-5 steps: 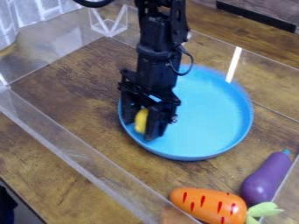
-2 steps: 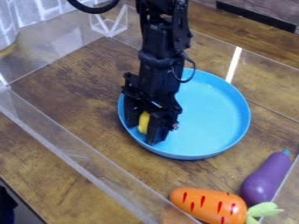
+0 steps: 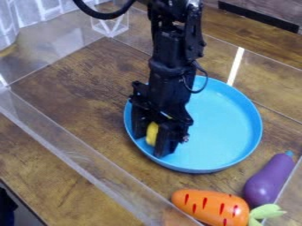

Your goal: Remove the lemon from the blue tray and put it on the table

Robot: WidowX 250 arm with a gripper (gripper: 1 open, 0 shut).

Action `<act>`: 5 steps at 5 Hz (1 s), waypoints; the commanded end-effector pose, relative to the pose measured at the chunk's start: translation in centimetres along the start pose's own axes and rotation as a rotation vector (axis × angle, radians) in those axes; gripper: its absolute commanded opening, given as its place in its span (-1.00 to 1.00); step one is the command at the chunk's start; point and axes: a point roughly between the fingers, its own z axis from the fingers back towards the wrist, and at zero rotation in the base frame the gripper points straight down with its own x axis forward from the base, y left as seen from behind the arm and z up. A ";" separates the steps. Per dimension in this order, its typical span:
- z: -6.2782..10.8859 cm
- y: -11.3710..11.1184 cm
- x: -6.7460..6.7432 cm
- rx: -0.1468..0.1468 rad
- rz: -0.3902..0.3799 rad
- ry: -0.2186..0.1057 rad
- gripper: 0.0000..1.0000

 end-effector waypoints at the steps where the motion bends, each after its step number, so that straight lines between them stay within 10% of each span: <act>1: 2.5 -1.7 0.2 0.009 0.014 -0.059 -1.00; 5: 10.0 0.8 -2.3 0.061 0.260 -0.089 -1.00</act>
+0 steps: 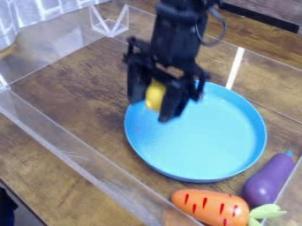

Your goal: Remove the lemon from the blue tray and put it on the table

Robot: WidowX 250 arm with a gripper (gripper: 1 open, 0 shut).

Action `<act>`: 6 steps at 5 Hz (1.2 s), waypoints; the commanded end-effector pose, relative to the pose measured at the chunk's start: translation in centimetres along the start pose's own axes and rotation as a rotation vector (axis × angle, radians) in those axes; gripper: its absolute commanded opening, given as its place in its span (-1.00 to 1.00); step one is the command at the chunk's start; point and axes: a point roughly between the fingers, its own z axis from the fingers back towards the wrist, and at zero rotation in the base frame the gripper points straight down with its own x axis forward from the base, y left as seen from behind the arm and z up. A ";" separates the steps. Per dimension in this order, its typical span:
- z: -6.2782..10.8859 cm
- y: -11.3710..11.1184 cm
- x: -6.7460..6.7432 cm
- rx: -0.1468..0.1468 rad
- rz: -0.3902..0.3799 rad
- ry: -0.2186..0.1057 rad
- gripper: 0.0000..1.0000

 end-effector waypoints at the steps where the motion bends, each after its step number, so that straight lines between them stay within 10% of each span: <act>1: 5.2 3.1 1.1 0.002 0.051 -0.123 -1.00; 6: 0.7 1.8 7.1 0.096 -0.067 -0.150 -1.00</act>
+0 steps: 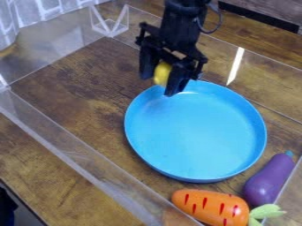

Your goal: Remove the lemon from the blue tray and put it on the table

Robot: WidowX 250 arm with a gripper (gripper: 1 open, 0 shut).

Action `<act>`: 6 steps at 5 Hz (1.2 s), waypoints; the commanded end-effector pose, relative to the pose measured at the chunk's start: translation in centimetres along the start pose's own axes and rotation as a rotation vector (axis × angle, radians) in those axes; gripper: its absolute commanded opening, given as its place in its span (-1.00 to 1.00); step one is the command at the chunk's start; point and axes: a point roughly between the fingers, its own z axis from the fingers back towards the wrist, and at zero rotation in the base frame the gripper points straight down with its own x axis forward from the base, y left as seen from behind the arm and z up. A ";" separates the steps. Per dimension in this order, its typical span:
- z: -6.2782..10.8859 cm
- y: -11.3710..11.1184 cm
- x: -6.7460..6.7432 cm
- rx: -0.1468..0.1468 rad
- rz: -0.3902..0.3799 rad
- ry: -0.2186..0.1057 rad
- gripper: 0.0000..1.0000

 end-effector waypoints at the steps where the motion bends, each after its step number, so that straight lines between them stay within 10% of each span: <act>1: 3.1 0.9 1.0 0.026 0.038 -0.050 -1.00; 6: 0.9 4.0 1.5 0.078 0.196 -0.016 -1.00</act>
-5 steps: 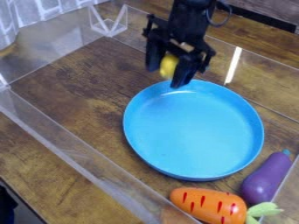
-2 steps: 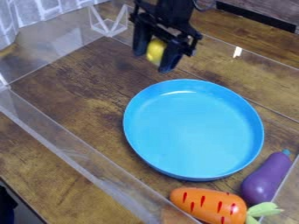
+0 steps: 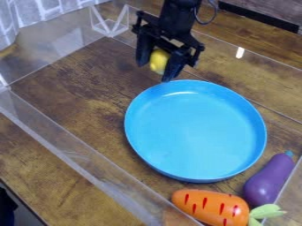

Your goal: Remove the lemon from the blue tray and put it on the table

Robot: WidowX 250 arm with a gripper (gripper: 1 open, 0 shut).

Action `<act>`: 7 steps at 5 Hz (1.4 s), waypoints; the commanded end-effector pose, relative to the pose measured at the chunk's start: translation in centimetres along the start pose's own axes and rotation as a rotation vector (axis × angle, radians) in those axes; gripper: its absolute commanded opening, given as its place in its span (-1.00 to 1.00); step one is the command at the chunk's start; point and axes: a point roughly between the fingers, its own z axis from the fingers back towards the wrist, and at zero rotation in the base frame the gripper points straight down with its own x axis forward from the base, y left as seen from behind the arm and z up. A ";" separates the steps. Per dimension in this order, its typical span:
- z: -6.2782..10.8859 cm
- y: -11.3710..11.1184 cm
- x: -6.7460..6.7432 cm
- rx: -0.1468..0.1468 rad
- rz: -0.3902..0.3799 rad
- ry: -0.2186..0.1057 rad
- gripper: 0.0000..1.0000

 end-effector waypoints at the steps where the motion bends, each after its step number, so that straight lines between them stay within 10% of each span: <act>1: 1.2 0.7 0.0 0.012 0.045 -0.044 -1.00; 7: -0.3 4.9 3.1 0.061 -0.086 -0.115 -1.00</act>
